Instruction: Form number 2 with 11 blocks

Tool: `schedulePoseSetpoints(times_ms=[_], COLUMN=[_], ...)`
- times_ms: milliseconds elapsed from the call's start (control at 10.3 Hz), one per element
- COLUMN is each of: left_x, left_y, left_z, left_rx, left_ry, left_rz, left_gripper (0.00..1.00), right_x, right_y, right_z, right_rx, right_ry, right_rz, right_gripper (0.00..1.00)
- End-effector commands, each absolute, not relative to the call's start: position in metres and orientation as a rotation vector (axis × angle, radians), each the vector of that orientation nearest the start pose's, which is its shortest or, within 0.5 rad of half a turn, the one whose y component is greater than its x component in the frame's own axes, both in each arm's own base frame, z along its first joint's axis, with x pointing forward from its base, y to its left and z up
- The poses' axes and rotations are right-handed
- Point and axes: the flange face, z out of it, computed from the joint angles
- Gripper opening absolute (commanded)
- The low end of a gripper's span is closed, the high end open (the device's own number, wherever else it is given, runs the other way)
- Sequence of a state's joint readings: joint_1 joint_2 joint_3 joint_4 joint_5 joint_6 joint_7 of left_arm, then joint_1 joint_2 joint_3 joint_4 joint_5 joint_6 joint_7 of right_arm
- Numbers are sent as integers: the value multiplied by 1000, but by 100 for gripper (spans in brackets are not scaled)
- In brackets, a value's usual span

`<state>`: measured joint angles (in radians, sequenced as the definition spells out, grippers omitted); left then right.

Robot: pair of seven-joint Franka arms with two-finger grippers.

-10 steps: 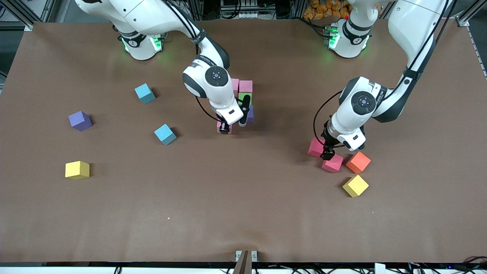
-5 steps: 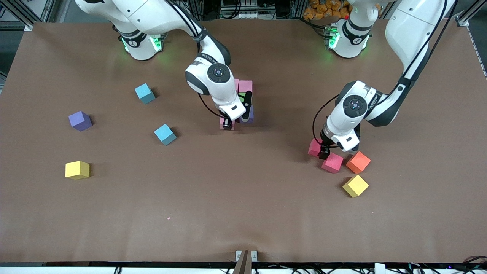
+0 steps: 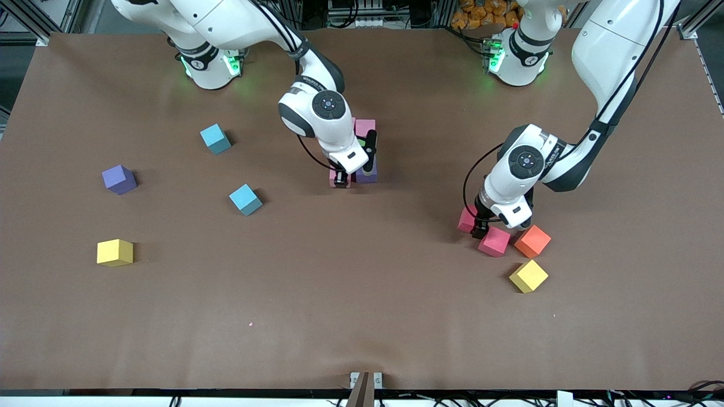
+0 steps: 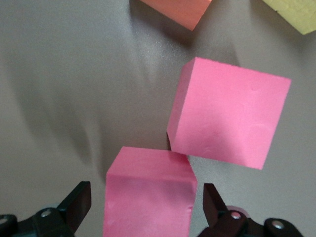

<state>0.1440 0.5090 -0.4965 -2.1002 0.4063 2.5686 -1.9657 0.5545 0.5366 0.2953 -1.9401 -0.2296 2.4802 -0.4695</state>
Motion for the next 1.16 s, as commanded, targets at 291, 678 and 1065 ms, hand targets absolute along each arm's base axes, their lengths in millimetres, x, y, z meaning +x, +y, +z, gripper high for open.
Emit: schedulePoseSetpoints(times_ms=[291,678,1065], left_x=[548,548,548], left_y=[-208,-208,-209], left_z=[205,204,204], left_rx=[-2523,-2521,-2521], left_ry=[-1955,-1952,-1955], left_rz=[-47,-43,-43], left_gripper=[100,100,100], right_x=[402,395,397], right_y=[469,467,465], right_z=[214,205,203], right_rx=[-2328,-2353,-2351], right_ry=[-2089,-2039,-2040], right_rz=[-46,-63,-68], right_gripper=[36,35,35])
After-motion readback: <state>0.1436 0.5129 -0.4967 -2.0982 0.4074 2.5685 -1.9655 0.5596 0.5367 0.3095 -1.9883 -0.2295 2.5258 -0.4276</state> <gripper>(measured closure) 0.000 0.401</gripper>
